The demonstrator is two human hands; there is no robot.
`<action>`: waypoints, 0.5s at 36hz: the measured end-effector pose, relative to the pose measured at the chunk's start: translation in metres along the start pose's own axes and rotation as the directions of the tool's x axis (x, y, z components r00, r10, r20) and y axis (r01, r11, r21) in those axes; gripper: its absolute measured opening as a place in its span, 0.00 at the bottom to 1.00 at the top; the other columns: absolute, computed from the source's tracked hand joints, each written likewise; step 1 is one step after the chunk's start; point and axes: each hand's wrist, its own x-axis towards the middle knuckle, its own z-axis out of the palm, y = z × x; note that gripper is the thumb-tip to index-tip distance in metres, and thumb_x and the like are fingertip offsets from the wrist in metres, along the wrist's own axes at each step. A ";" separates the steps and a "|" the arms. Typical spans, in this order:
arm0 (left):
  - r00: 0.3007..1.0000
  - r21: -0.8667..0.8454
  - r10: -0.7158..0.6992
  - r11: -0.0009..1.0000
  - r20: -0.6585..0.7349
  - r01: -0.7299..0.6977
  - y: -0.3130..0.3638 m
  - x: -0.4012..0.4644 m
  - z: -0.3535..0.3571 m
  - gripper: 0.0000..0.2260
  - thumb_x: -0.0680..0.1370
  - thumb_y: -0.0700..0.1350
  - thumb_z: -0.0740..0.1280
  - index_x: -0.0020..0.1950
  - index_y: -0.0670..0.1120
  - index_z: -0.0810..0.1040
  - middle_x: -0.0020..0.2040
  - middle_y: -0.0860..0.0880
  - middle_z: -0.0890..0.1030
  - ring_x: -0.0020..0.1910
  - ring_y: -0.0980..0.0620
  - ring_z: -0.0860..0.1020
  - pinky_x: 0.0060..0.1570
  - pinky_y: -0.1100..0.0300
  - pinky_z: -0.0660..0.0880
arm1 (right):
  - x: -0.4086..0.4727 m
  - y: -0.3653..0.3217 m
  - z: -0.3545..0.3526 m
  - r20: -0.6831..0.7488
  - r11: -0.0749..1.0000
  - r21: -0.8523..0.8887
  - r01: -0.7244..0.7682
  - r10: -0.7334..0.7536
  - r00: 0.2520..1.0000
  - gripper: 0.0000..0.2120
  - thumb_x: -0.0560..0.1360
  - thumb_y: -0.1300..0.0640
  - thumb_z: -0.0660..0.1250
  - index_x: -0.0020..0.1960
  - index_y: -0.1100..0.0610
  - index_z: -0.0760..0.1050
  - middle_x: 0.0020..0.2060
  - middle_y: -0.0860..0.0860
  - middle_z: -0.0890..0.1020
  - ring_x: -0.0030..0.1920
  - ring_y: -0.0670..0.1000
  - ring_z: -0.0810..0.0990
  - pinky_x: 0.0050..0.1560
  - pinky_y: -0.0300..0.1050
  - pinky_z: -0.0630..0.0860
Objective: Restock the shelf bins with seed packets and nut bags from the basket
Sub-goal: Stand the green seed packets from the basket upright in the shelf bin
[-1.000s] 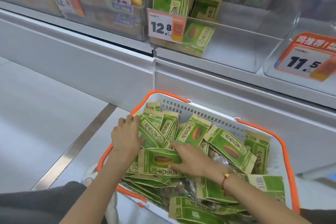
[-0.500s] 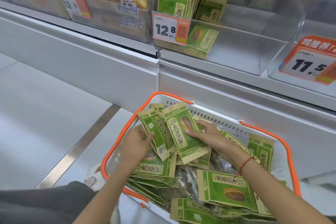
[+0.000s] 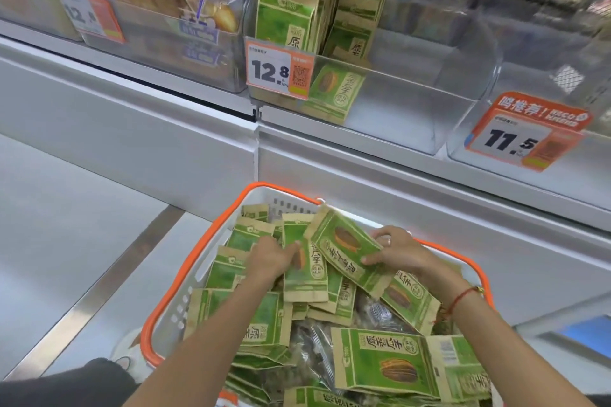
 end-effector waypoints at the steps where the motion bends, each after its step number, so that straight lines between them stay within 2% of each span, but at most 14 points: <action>1: 1.000 -0.025 -0.013 1.000 0.001 0.013 0.002 0.001 0.002 0.17 0.77 0.55 0.66 0.34 0.44 0.74 0.29 0.49 0.70 0.28 0.51 0.68 0.31 0.60 0.64 | -0.001 -0.001 -0.002 0.000 0.999 -0.028 0.021 -0.021 1.000 0.18 0.69 0.64 0.74 0.55 0.55 0.72 0.56 0.52 0.75 0.49 0.49 0.78 0.38 0.35 0.75; 3: 1.000 -0.091 0.014 0.996 0.019 -0.012 0.008 0.000 0.002 0.17 0.78 0.52 0.66 0.36 0.41 0.75 0.30 0.49 0.69 0.31 0.51 0.70 0.34 0.60 0.65 | -0.002 -0.004 -0.011 -0.004 0.995 -0.082 0.063 -0.063 0.998 0.16 0.69 0.61 0.75 0.53 0.52 0.74 0.59 0.53 0.77 0.57 0.53 0.77 0.53 0.45 0.76; 4: 0.999 -0.130 0.038 0.991 0.039 -0.033 0.010 -0.003 0.001 0.16 0.78 0.51 0.65 0.35 0.42 0.75 0.30 0.49 0.70 0.33 0.51 0.71 0.37 0.60 0.65 | -0.005 -0.007 -0.017 -0.005 0.990 -0.109 0.094 -0.095 0.995 0.16 0.69 0.60 0.75 0.53 0.51 0.76 0.58 0.53 0.78 0.57 0.53 0.77 0.54 0.45 0.75; 6: 0.992 -0.208 0.099 0.975 0.075 -0.081 0.008 -0.009 -0.003 0.15 0.80 0.49 0.63 0.37 0.42 0.76 0.35 0.49 0.76 0.41 0.51 0.76 0.49 0.58 0.69 | -0.012 -0.013 -0.030 -0.004 0.972 -0.160 0.173 -0.176 0.984 0.15 0.70 0.59 0.74 0.56 0.52 0.77 0.55 0.51 0.79 0.55 0.50 0.77 0.50 0.42 0.73; 7: 0.989 -0.239 0.125 0.966 0.079 -0.103 0.004 -0.012 -0.008 0.14 0.80 0.49 0.61 0.40 0.42 0.76 0.38 0.48 0.78 0.44 0.50 0.77 0.55 0.56 0.69 | -0.014 -0.016 -0.037 -0.008 0.962 -0.170 0.214 -0.219 0.976 0.13 0.71 0.59 0.73 0.55 0.52 0.78 0.53 0.49 0.80 0.53 0.49 0.78 0.50 0.42 0.75; 8: 0.987 -0.282 0.151 0.951 0.061 -0.128 0.001 -0.018 -0.013 0.12 0.81 0.49 0.60 0.45 0.42 0.75 0.38 0.48 0.79 0.43 0.50 0.78 0.57 0.54 0.69 | -0.016 -0.019 -0.043 -0.012 0.951 -0.174 0.257 -0.263 0.965 0.12 0.71 0.59 0.73 0.53 0.52 0.79 0.50 0.49 0.82 0.51 0.49 0.80 0.49 0.44 0.78; 10: 0.981 -0.370 0.195 0.912 0.002 -0.180 -0.006 -0.024 -0.026 0.09 0.82 0.47 0.58 0.48 0.42 0.72 0.34 0.48 0.75 0.37 0.48 0.76 0.49 0.55 0.73 | -0.019 -0.024 -0.050 -0.007 0.915 -0.229 0.332 -0.342 0.940 0.09 0.71 0.59 0.73 0.51 0.55 0.81 0.45 0.49 0.83 0.45 0.48 0.82 0.43 0.40 0.80; 12: 0.969 -0.426 0.239 0.871 -0.069 -0.245 -0.006 -0.029 -0.042 0.09 0.82 0.46 0.58 0.49 0.41 0.72 0.35 0.49 0.74 0.37 0.45 0.76 0.42 0.57 0.72 | -0.021 -0.030 -0.050 0.052 0.858 -0.338 0.386 -0.392 0.918 0.09 0.70 0.59 0.74 0.51 0.54 0.82 0.42 0.46 0.83 0.42 0.44 0.81 0.38 0.32 0.76; 13: 0.963 -0.432 0.254 0.861 -0.092 -0.268 -0.005 -0.030 -0.048 0.08 0.82 0.47 0.58 0.52 0.43 0.72 0.39 0.50 0.76 0.41 0.45 0.78 0.43 0.58 0.72 | -0.022 -0.033 -0.047 0.098 0.834 -0.371 0.407 -0.401 0.911 0.10 0.70 0.59 0.74 0.51 0.52 0.82 0.42 0.45 0.83 0.42 0.43 0.81 0.37 0.31 0.75; 15: 0.955 -0.388 0.287 0.873 -0.080 -0.295 -0.001 -0.033 -0.055 0.08 0.81 0.49 0.59 0.58 0.48 0.71 0.50 0.51 0.80 0.50 0.50 0.79 0.50 0.56 0.74 | -0.026 -0.038 -0.037 0.202 0.818 -0.376 0.435 -0.386 0.900 0.10 0.70 0.59 0.74 0.51 0.55 0.82 0.43 0.47 0.84 0.42 0.43 0.81 0.37 0.33 0.77; 17: 0.938 -0.247 0.346 0.910 0.010 -0.333 0.001 -0.036 -0.057 0.10 0.81 0.51 0.60 0.61 0.51 0.71 0.56 0.51 0.80 0.55 0.51 0.79 0.58 0.49 0.73 | -0.026 -0.041 -0.024 0.281 0.831 -0.319 0.455 -0.376 0.883 0.10 0.71 0.58 0.73 0.51 0.60 0.81 0.43 0.51 0.84 0.41 0.47 0.83 0.39 0.38 0.80; 18: 0.930 -0.210 0.362 0.916 0.063 -0.342 0.001 -0.038 -0.055 0.10 0.81 0.50 0.59 0.61 0.51 0.72 0.57 0.52 0.79 0.56 0.52 0.78 0.60 0.50 0.73 | -0.026 -0.042 -0.015 0.284 0.843 -0.261 0.470 -0.398 0.872 0.10 0.71 0.58 0.74 0.50 0.60 0.80 0.43 0.52 0.84 0.41 0.48 0.83 0.39 0.40 0.81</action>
